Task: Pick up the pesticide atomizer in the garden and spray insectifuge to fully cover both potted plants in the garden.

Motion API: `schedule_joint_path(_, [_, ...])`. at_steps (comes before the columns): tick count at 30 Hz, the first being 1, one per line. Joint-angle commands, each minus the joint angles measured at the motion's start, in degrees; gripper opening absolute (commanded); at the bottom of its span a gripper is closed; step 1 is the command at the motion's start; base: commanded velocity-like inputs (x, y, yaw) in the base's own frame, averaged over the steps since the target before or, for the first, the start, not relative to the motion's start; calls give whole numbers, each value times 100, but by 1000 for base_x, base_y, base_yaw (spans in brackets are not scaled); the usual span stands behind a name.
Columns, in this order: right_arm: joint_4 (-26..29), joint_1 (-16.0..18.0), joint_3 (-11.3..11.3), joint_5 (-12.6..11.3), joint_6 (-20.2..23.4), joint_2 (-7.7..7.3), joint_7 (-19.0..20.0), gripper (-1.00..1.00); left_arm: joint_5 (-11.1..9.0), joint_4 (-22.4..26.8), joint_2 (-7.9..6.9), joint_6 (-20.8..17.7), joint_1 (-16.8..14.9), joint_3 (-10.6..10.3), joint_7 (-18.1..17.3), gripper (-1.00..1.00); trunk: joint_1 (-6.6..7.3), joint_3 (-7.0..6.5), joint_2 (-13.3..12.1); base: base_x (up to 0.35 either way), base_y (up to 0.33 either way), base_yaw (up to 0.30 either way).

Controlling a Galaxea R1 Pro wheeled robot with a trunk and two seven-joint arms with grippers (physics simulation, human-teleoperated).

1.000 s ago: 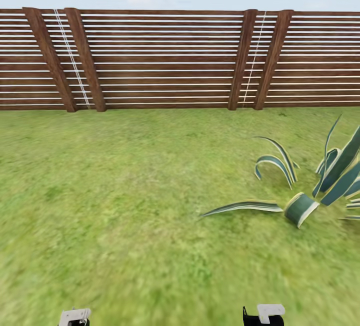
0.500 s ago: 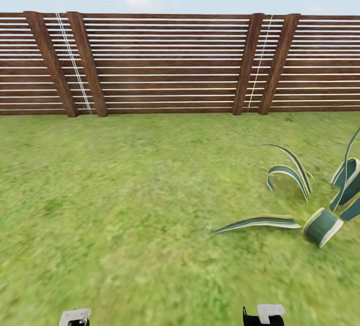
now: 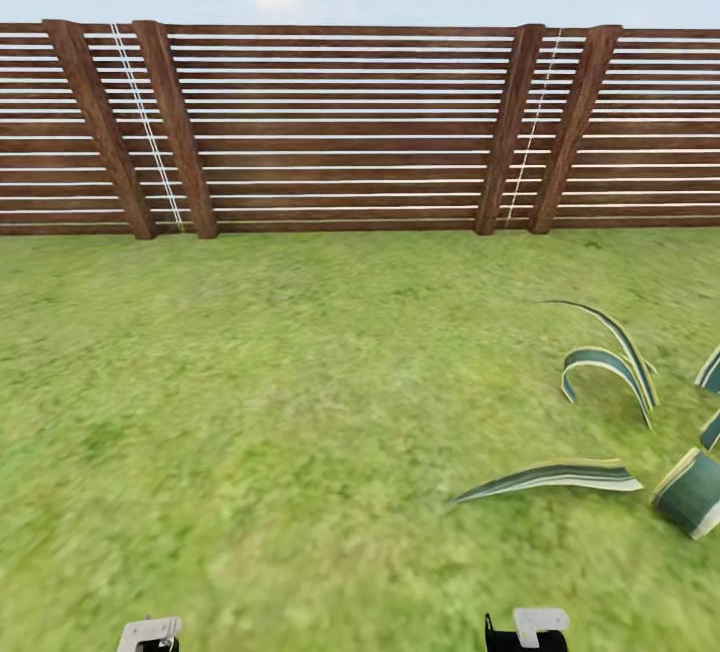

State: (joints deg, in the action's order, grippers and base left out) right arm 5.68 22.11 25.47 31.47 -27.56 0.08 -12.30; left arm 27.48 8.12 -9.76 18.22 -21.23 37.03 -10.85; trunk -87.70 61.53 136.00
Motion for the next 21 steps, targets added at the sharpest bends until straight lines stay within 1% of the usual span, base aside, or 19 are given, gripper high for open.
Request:
schedule_joint_path(1, [-5, 4, 29, 61, -12, 1, -36, 100, 31, -4, 0, 15, -4, 50, -31, -100, -2, 5, 2, 301, 180, 0])
schedule_joint_path(21, [3, 4, 29, 43, -12, 19, -58, 100, 29, -4, 0, 15, -4, 50, -31, -100, -2, 5, 2, 301, 184, 0])
